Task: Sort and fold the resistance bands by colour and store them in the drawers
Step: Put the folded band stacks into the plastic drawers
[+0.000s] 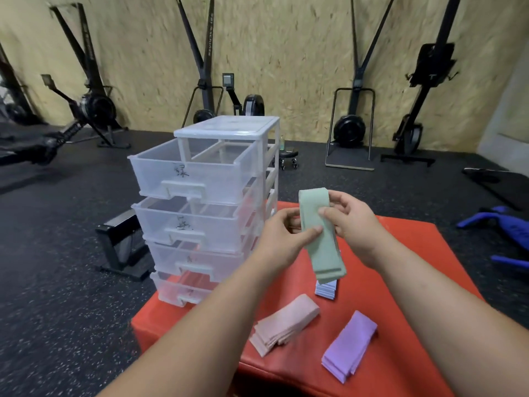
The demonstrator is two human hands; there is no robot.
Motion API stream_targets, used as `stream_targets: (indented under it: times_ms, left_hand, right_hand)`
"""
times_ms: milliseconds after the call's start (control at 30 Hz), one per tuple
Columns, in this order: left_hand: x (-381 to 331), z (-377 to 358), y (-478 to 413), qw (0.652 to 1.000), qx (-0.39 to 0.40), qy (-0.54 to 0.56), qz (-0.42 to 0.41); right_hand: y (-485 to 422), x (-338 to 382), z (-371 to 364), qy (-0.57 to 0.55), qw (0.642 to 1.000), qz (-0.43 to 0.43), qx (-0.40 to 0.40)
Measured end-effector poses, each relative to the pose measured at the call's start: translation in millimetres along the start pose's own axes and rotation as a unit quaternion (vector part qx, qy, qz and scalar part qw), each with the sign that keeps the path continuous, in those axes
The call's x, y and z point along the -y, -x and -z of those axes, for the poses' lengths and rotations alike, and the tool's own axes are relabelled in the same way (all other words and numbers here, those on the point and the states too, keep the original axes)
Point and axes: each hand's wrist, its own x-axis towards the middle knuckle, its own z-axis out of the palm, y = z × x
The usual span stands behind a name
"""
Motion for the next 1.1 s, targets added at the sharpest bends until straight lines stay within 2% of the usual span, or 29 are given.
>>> stream_targets:
  times_ms: [167, 333, 467, 567, 633, 733, 800, 867, 1000, 1100]
  left_hand:
    - [-35.3, 15.8, 28.9, 0.999, -0.027, -0.005, -0.021]
    - [-68.4, 38.1, 63.1, 0.998, -0.041, 0.041, -0.028]
    - [-91.5, 60.7, 83.8, 0.994, -0.048, 0.090, -0.033]
    - [-102.5, 85.4, 89.2, 0.993, -0.037, 0.101, -0.042]
    - [-108.5, 106.4, 88.8, 0.996, -0.041, 0.070, -0.047]
    - [-107.3, 140.2, 80.3, 0.990, -0.098, -0.082, -0.056]
    - [-99.2, 162.2, 70.7, 0.966, -0.155, -0.196, -0.061]
    - [-88.5, 180.5, 58.9, 0.944, -0.195, -0.260, -0.057]
    - [-68.4, 205.2, 33.9, 0.913, -0.257, -0.312, -0.056]
    - [-54.7, 212.5, 18.7, 0.904, -0.284, -0.315, -0.047]
  right_hand:
    - [43.7, 32.2, -12.5, -0.016, 0.999, 0.002, 0.049]
    - [73.9, 52.4, -29.8, -0.013, 0.993, -0.005, 0.119]
    - [82.6, 78.8, -53.7, -0.015, 0.992, 0.017, 0.127]
    - [77.6, 101.4, -72.1, 0.024, 0.991, 0.042, 0.121]
    - [66.0, 119.3, -82.2, 0.076, 0.988, 0.059, 0.124]
    - [41.5, 150.7, -96.1, 0.175, 0.974, 0.057, 0.134]
    - [18.5, 169.4, -106.9, 0.243, 0.957, 0.079, 0.138]
    - [-6.3, 187.6, -119.4, 0.317, 0.931, 0.107, 0.143]
    - [-63.8, 219.4, -148.8, 0.495, 0.843, 0.145, 0.150]
    - [-106.0, 223.4, -176.3, 0.594, 0.774, 0.157, 0.153]
